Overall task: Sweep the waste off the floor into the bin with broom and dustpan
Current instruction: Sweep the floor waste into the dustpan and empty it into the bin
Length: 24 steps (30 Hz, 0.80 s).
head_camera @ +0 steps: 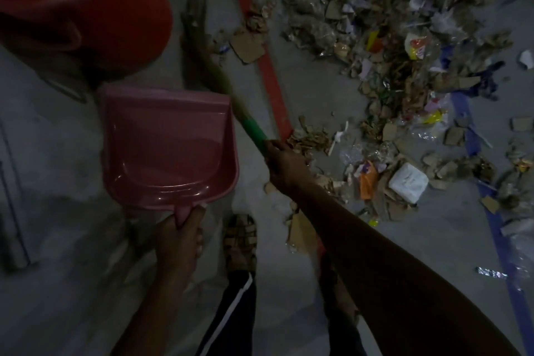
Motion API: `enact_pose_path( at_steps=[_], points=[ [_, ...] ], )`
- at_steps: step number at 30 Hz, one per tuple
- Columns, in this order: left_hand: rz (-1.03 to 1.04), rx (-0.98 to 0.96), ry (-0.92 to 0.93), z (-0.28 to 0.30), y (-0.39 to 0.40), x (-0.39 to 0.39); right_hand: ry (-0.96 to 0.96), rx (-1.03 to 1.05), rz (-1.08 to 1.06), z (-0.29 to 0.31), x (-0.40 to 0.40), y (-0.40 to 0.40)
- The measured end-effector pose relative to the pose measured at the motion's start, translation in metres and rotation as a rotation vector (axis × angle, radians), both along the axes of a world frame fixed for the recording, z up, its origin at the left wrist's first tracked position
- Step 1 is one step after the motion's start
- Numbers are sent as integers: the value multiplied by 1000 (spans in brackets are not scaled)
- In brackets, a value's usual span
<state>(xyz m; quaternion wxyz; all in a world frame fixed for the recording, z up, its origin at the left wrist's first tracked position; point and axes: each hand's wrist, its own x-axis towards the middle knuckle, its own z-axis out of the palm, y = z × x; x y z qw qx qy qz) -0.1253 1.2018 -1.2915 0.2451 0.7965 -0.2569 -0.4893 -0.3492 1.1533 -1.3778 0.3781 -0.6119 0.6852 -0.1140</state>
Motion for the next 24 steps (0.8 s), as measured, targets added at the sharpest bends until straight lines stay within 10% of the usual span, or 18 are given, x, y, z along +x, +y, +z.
enact_pose_path(
  at_steps=[24],
  points=[
    [-16, 106, 113, -1, 13, -58, 318, 46, -357, 42, -194, 74]
  ],
)
